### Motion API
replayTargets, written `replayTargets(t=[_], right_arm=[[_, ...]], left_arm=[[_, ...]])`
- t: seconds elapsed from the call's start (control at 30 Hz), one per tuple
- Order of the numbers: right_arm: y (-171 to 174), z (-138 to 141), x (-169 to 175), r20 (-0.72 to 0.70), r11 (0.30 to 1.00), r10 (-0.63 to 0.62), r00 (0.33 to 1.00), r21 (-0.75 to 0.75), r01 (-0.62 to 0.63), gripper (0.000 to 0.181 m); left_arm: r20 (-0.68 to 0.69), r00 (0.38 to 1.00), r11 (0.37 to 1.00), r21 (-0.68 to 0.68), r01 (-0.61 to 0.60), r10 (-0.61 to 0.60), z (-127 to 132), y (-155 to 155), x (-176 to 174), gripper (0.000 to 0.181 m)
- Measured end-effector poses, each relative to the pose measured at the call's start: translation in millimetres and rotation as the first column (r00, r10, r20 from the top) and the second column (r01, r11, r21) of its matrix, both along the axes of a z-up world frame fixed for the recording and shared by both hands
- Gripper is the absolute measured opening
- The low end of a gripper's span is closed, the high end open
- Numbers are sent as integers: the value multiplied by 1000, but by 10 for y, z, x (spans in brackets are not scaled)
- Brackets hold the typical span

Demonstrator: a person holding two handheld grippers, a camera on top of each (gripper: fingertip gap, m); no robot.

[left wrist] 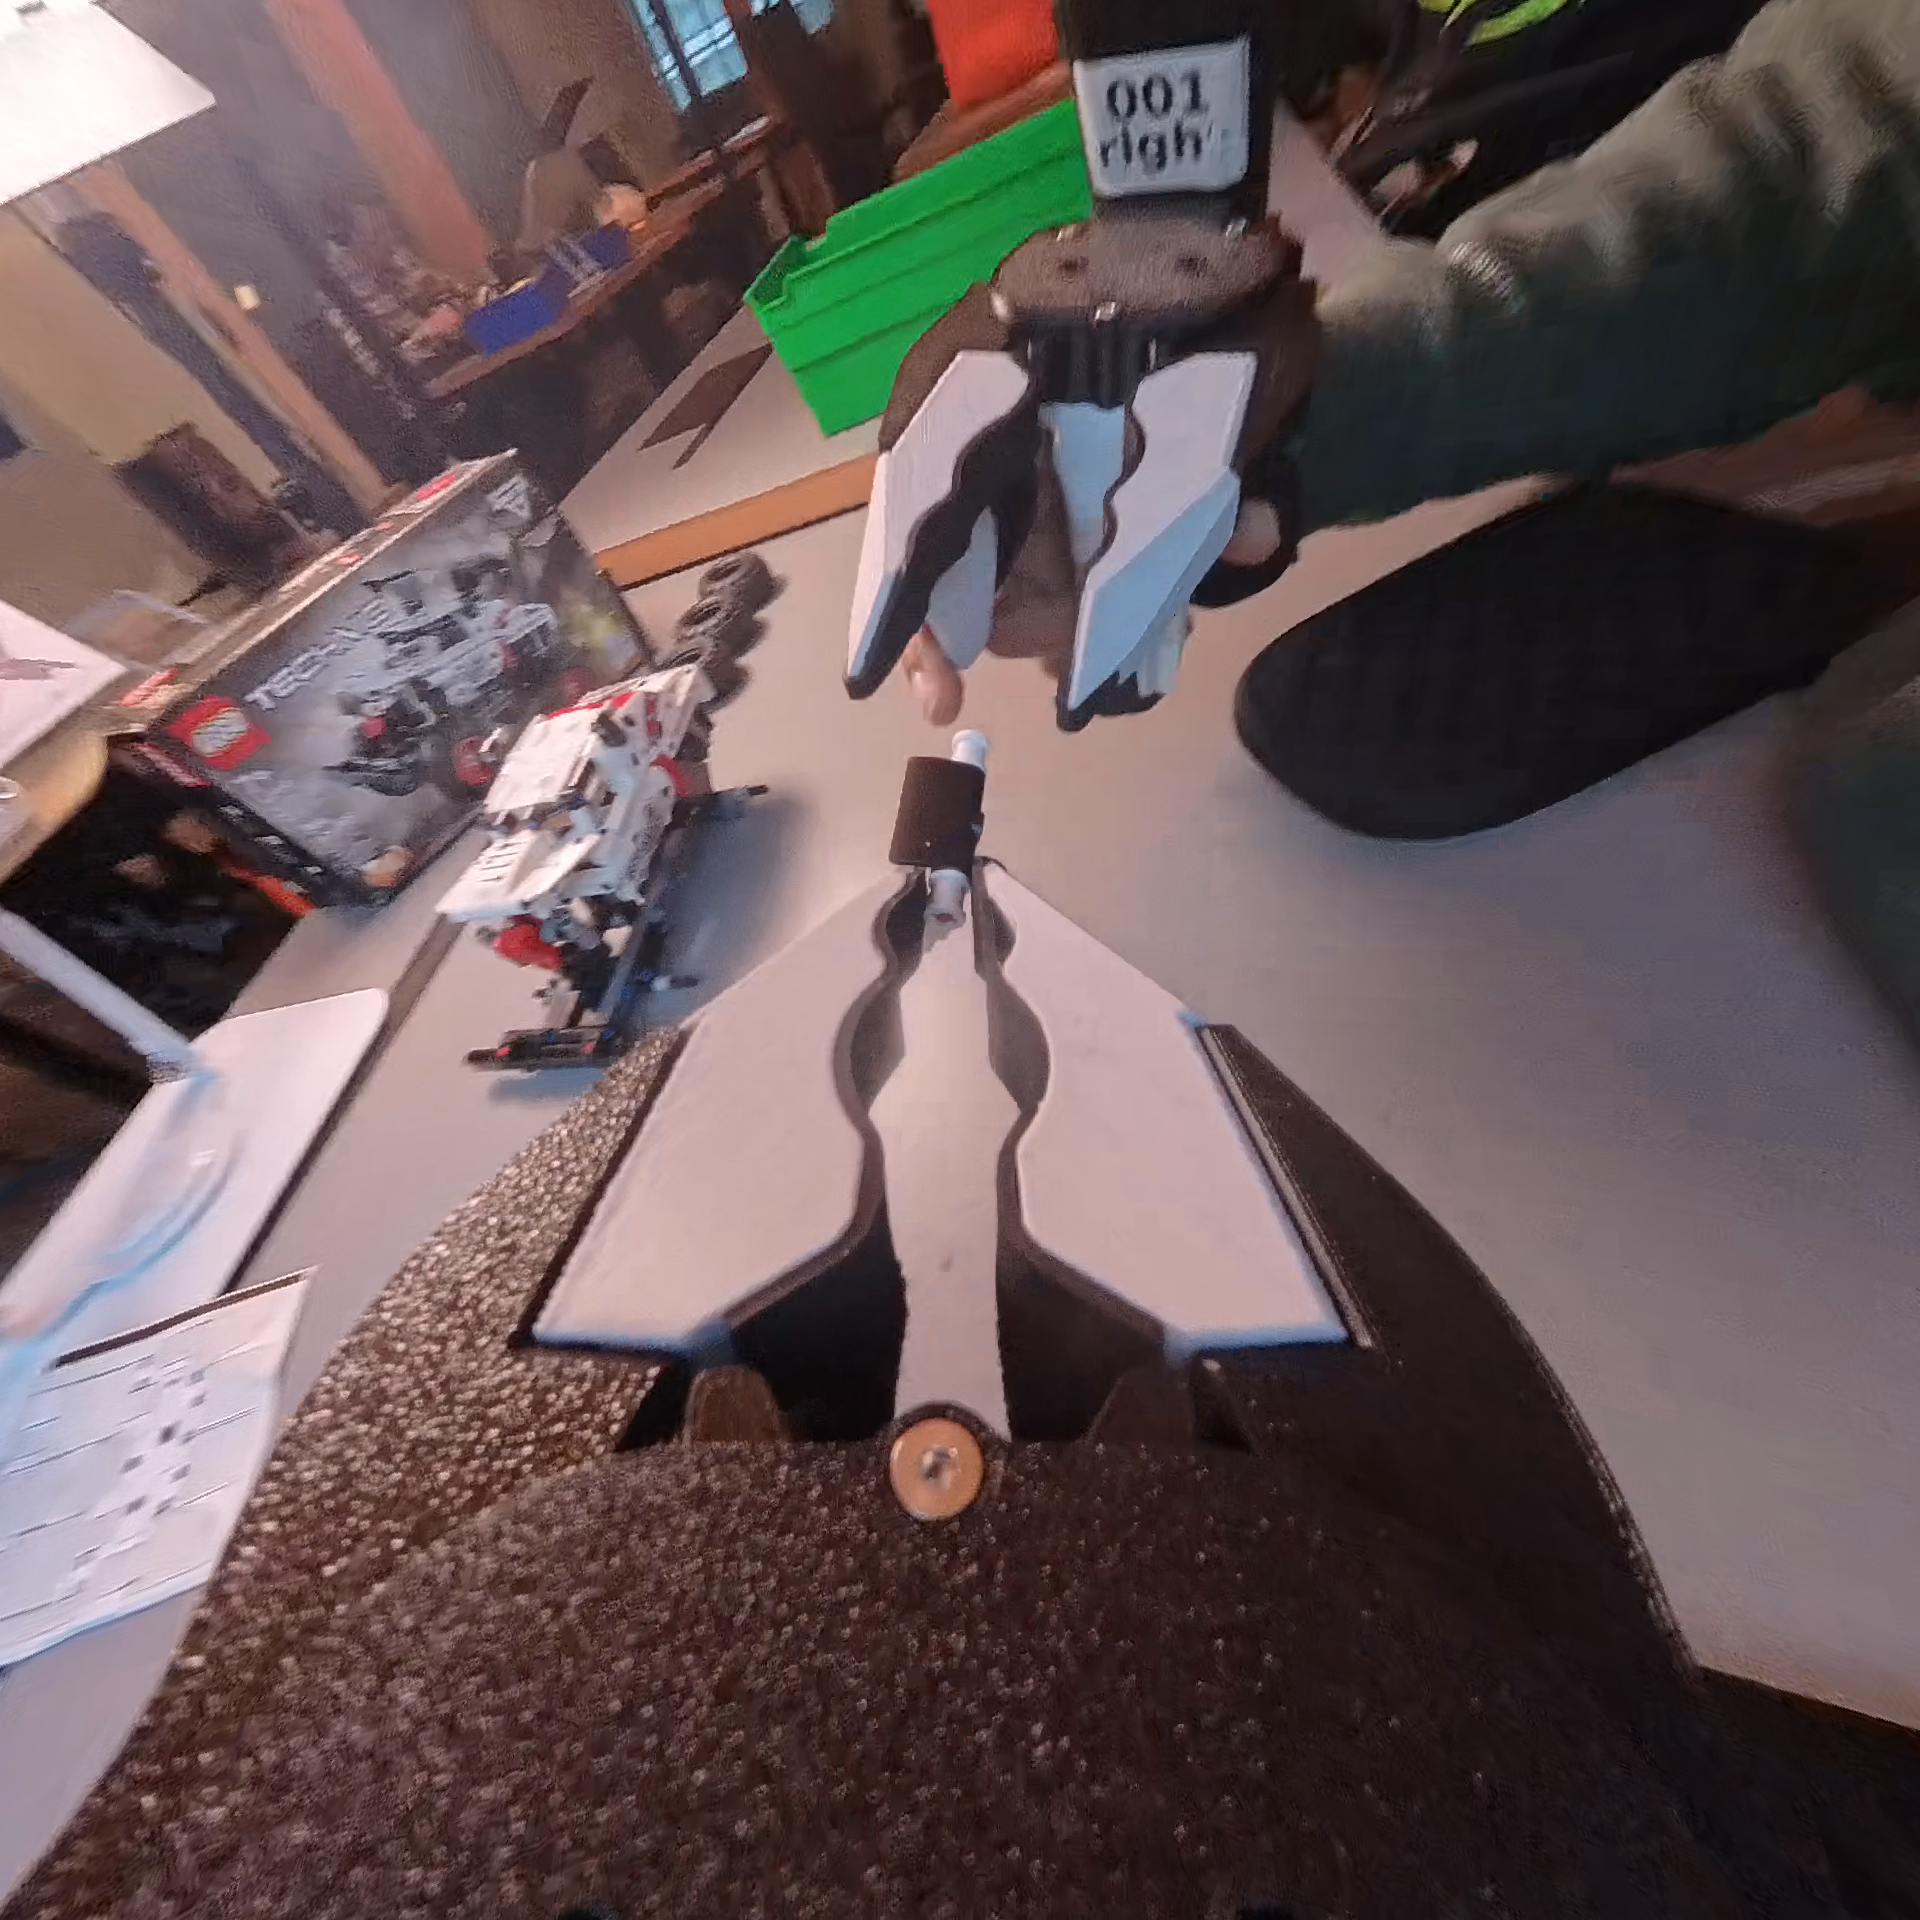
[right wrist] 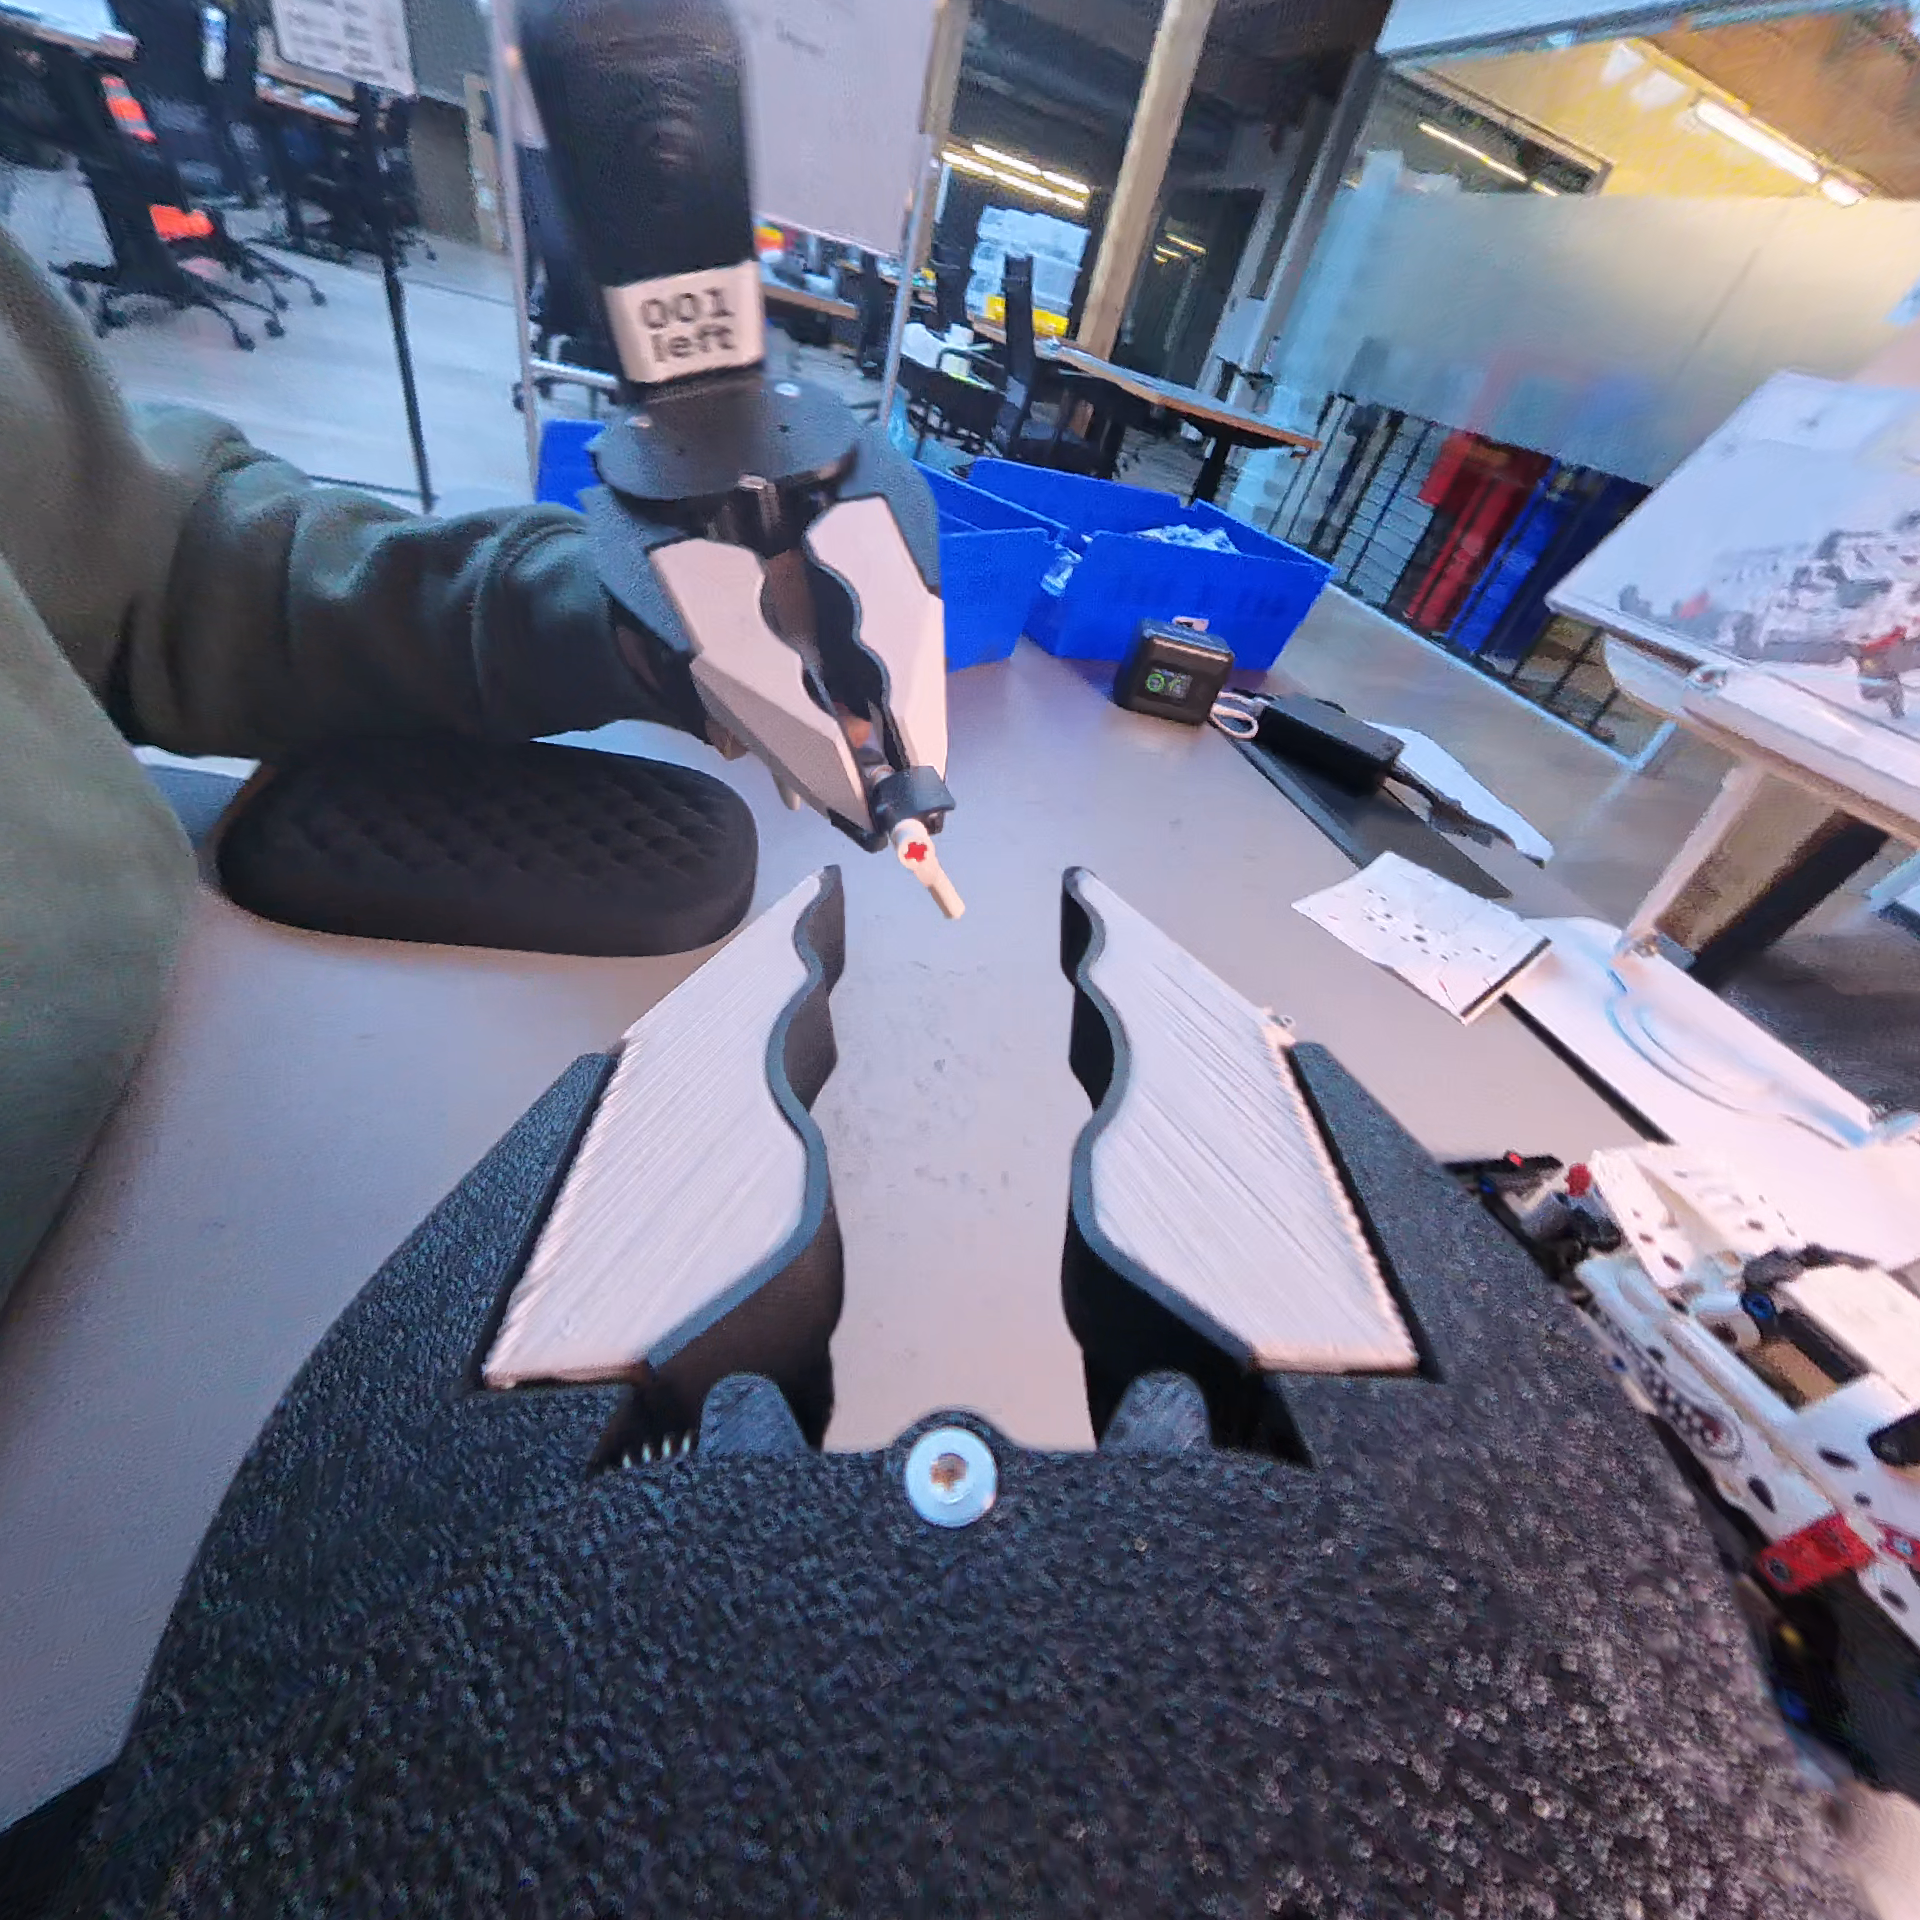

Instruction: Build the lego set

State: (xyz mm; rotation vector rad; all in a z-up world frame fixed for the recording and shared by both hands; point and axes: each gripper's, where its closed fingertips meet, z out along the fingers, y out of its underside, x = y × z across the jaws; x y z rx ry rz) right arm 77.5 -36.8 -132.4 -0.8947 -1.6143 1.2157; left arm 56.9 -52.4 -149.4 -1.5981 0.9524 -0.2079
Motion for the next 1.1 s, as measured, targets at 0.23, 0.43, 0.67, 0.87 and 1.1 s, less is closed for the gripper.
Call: replayTargets(t=[0.23, 0.43, 0.67, 0.87, 1.1], right_arm=[[-73, -196, -81, 87, 998, -58, 995, 26, 56, 38], [-173, -281, -170, 133, 997, -44, 990, 75, 35, 13], [-211, -316, -262, 119, 992, -34, 992, 124, 19, 9], [-141, -284, -289, 94, 997, -40, 995, 63, 34, 12], [782, -36, -302, 135, 954, -277, 951, 158, 255, 40]], left_arm=[[-197, 979, 997, 76, -33, 48, -188, 40, 34, 6], [-146, 989, 999, 50, -16, 24, -227, -3, 39, 8], [64, 998, 998, -62, 12, -8, -265, -23, -39, 12], [90, 996, 997, -74, 12, -5, -260, -14, -83, 8], [178, 974, 989, 16, -144, 139, -94, 129, -427, 6]])
